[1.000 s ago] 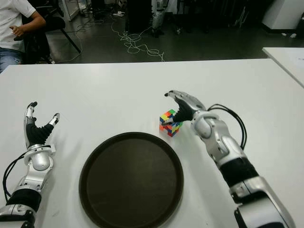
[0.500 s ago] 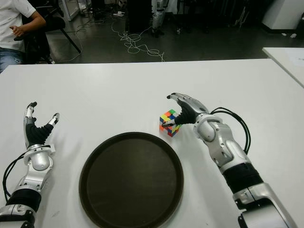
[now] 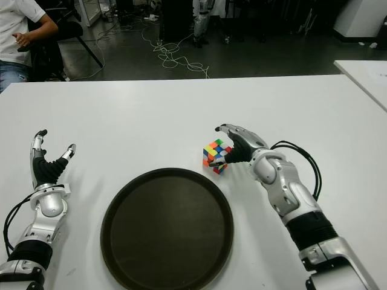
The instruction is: Pick up the Rubik's Cube and put it in the plate
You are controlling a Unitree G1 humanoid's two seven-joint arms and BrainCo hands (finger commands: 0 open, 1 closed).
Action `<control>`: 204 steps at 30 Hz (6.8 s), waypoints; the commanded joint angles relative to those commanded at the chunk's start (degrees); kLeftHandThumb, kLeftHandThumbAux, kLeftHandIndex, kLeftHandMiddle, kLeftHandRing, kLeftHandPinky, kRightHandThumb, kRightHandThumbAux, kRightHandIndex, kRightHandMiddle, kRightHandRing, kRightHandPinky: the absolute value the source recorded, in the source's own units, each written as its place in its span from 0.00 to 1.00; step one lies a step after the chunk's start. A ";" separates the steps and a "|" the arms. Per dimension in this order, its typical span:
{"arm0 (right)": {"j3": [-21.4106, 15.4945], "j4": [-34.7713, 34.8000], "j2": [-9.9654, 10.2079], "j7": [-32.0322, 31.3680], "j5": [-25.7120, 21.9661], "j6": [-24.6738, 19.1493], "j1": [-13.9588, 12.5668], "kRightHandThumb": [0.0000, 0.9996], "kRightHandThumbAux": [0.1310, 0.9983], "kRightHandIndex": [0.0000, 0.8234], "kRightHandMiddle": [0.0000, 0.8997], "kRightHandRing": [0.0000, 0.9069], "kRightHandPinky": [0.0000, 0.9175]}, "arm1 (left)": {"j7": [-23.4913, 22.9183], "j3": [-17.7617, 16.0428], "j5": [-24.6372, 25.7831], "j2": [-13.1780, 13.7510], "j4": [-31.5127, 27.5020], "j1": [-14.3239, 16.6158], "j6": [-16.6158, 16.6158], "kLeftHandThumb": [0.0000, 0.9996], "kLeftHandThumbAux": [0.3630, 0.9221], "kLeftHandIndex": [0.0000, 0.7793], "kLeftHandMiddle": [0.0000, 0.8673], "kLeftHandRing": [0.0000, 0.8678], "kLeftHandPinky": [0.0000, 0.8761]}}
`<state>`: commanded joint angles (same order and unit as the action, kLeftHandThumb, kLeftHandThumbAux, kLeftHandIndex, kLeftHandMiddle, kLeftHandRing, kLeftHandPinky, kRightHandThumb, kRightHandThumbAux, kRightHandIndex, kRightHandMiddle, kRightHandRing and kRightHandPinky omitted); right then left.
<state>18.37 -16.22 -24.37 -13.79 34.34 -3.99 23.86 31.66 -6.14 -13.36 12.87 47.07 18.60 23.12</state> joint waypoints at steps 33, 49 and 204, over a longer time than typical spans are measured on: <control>-0.23 -2.12 0.01 1.76 -0.71 1.42 0.72 0.00 0.52 0.00 0.00 0.00 0.03 | 0.21 0.19 -0.39 0.04 0.36 0.27 -0.09 0.00 0.55 0.01 0.00 0.00 0.02; -0.49 -2.53 0.10 2.32 -0.86 2.12 0.92 0.00 0.53 0.00 0.00 0.00 0.02 | -0.43 0.00 0.25 0.03 0.66 0.37 0.16 0.00 0.55 0.00 0.00 0.00 0.03; 3.32 -0.10 1.91 -0.55 1.99 -0.31 0.73 0.00 0.58 0.00 0.00 0.00 0.02 | -0.14 0.39 -0.31 0.11 -0.12 -0.01 -0.30 0.00 0.57 0.00 0.00 0.00 0.04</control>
<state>21.68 -16.31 -22.46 -14.33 36.32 -4.30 24.59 31.51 -5.75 -13.67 12.98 46.95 18.59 22.81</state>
